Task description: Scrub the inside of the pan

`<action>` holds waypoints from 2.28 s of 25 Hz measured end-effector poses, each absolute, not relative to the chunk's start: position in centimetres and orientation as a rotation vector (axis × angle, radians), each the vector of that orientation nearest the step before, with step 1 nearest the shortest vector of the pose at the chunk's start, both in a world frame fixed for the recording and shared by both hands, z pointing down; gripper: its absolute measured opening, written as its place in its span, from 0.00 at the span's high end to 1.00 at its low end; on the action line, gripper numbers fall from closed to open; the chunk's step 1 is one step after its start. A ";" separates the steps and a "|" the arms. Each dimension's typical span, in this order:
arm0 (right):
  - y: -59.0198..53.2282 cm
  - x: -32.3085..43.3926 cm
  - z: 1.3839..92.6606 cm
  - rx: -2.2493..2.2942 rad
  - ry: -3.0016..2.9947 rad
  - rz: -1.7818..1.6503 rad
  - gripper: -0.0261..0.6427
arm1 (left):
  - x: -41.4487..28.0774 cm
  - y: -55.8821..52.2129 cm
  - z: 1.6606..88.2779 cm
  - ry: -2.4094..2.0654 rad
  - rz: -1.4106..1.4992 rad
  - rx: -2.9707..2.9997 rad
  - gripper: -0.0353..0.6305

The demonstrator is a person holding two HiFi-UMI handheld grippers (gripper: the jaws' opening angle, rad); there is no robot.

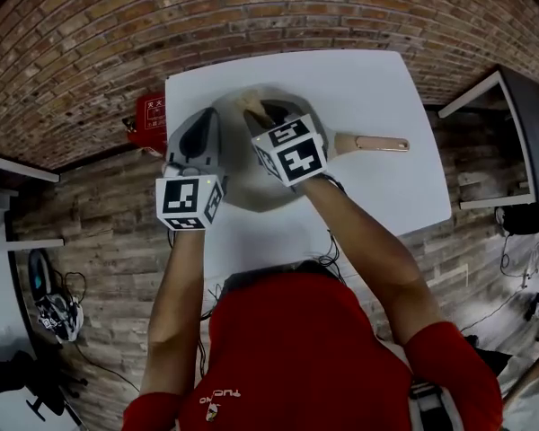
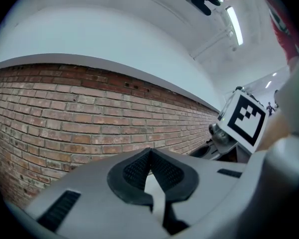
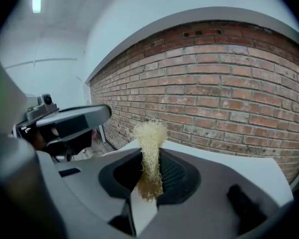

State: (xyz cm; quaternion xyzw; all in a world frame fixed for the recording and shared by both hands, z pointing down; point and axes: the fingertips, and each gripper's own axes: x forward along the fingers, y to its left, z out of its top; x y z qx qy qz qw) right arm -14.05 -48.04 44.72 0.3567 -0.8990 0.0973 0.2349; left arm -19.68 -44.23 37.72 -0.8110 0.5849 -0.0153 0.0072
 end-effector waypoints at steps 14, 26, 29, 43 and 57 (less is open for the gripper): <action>-47.5 -18.3 53.9 0.781 -2.210 0.391 0.83 | -22.8 -45.4 39.0 1.869 -0.048 -2.542 0.93; -49.1 -16.0 56.7 0.840 -2.100 0.382 0.83 | -23.9 -45.1 39.4 1.867 -0.052 -2.554 0.93; -49.7 -13.4 56.9 0.894 -2.044 0.377 0.83 | -24.0 -44.8 39.4 1.859 -0.049 -2.558 0.93; -46.3 -14.9 53.7 0.865 -2.142 0.403 0.83 | -23.9 -43.2 38.7 1.855 -0.041 -2.548 0.93; -43.3 -16.1 56.0 0.807 -2.093 0.385 0.83 | -24.5 -41.2 39.5 1.894 -0.084 -2.536 0.93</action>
